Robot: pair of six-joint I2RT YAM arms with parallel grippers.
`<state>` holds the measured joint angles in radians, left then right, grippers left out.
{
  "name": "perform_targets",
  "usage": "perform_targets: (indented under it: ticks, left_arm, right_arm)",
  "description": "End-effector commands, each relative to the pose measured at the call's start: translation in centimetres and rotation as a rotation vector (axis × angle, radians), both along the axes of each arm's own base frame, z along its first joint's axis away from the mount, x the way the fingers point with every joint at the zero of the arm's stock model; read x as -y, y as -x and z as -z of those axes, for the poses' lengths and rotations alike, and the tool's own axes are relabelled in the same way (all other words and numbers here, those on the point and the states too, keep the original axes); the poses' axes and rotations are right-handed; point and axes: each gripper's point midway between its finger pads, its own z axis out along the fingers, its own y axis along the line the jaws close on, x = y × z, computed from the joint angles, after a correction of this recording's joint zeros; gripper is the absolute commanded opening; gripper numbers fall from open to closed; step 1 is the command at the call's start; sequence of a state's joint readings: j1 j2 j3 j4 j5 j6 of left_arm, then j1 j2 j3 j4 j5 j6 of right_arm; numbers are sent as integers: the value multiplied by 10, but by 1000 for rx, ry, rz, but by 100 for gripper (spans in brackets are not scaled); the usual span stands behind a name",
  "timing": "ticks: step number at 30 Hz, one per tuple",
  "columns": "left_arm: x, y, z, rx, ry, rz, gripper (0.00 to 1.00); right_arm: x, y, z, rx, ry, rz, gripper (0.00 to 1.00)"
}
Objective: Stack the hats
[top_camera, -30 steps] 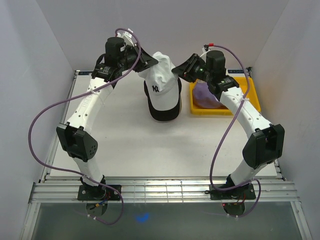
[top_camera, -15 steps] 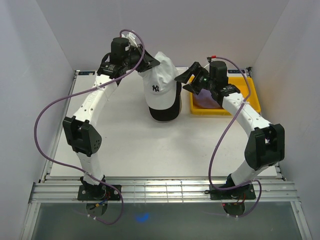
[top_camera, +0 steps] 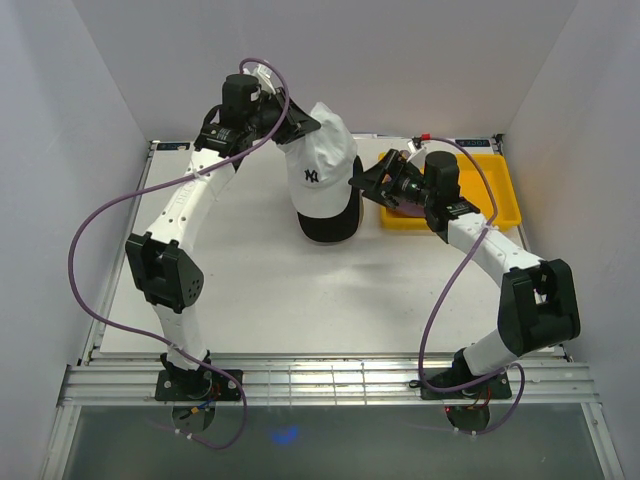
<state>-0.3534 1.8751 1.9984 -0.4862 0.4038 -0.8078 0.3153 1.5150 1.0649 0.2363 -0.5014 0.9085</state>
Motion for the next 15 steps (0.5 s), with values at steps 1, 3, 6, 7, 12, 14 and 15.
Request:
perform_targets:
  ticks: [1, 3, 6, 7, 12, 14, 15]
  left_arm:
    - [3, 13, -45, 86, 48, 22, 7]
    - [3, 17, -51, 95, 53, 26, 7]
    - [2, 22, -57, 101, 58, 32, 7]
    - [2, 23, -59, 101, 63, 37, 7]
    - [3, 30, -62, 98, 71, 44, 7]
    - [3, 34, -66, 104, 77, 50, 6]
    - [3, 35, -67, 103, 78, 51, 6]
  right_arm:
    - [-6, 5, -32, 174, -50, -55, 82]
    - [-7, 4, -31, 196, -32, -58, 83]
    - [-9, 5, -31, 216, -27, -71, 84]
    - [-10, 6, -33, 225, -25, -75, 84]
    - [-14, 7, -26, 220, -5, -88, 84]
    - [-14, 8, -21, 215, 3, -88, 84]
    - [-15, 8, -19, 216, 5, -89, 84]
